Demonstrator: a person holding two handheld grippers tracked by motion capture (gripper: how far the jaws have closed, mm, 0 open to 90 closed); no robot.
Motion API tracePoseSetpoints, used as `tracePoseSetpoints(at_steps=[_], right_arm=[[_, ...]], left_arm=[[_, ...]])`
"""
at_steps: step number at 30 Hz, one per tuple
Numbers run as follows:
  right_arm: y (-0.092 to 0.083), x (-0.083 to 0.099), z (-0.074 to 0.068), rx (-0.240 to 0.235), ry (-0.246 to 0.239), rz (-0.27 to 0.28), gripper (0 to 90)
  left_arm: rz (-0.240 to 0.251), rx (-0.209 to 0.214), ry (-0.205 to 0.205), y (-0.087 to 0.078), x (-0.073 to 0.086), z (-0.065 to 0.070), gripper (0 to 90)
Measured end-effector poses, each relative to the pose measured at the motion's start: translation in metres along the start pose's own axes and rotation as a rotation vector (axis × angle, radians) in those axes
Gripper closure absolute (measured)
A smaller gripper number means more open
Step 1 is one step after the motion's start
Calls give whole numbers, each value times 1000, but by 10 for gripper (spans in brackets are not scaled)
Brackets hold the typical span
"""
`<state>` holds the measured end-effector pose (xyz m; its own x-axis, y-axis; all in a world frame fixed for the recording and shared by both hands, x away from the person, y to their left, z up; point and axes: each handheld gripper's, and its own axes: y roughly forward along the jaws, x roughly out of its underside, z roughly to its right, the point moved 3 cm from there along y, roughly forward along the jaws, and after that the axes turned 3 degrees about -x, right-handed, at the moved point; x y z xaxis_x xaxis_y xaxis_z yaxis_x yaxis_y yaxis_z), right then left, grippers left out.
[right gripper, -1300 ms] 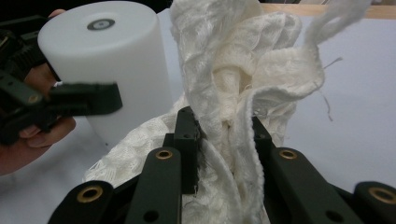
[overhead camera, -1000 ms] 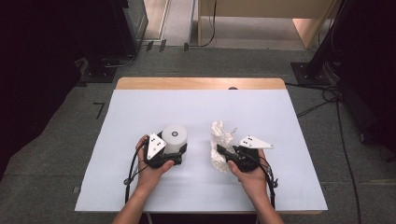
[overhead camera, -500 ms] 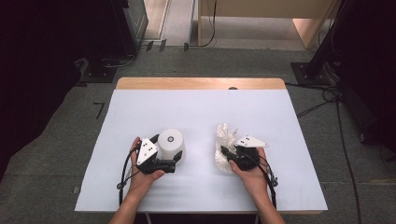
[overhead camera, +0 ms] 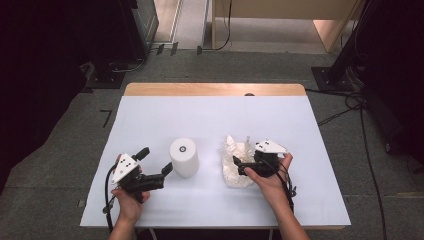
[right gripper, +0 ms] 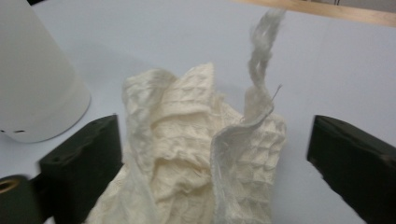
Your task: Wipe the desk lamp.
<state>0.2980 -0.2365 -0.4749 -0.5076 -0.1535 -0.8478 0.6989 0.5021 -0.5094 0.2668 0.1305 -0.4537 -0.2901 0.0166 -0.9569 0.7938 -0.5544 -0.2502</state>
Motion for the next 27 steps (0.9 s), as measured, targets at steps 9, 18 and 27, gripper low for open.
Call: tracePoseSetpoints(at_steps=[9,18,27], right_arm=[[-25,3,26,65,14,18,0],[-62,38,63,130,49,-7,0],[-93,70,92,196,111,-47,0]], left_arm=[[-60,-131,-16,-21,16,-29,0],[-150,-232,-42,-43,36,-58,0],[-213,-298,-7,-52,42,-70,0]])
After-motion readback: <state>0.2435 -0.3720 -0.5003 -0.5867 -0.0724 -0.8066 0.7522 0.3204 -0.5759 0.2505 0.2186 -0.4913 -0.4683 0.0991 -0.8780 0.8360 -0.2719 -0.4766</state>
